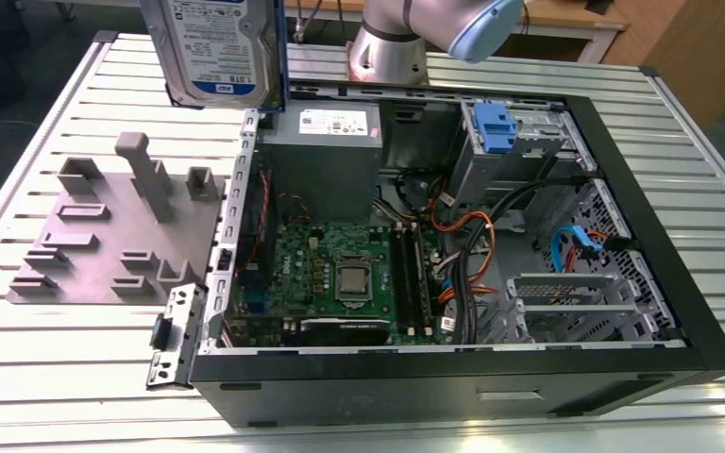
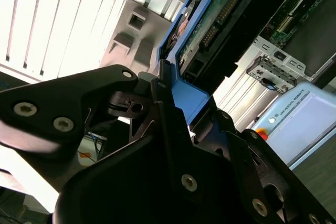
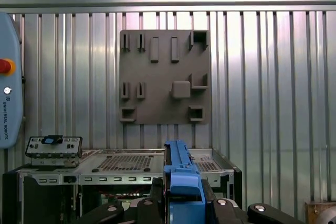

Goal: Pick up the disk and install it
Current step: 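Pick up the disk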

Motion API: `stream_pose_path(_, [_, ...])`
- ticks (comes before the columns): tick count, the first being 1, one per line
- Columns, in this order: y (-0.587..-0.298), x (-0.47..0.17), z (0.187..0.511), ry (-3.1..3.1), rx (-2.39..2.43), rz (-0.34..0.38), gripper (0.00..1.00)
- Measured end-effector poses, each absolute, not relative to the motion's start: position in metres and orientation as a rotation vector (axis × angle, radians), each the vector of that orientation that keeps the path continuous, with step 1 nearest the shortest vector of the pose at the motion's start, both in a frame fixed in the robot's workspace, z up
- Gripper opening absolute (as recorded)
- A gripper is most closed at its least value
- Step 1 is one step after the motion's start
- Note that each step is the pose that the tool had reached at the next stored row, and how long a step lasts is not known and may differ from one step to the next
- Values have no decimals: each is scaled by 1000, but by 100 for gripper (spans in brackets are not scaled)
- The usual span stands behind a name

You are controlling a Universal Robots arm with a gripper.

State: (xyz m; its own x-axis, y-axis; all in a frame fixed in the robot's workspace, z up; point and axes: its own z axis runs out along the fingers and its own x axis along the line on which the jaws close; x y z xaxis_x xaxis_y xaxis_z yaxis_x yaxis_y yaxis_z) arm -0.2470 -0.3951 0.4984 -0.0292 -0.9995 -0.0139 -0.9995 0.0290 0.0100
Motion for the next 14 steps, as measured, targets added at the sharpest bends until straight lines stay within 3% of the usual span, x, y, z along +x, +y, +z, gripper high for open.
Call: stream_pose_path(14, [-395, -244, 498, 2251, -2187, 26, 36])
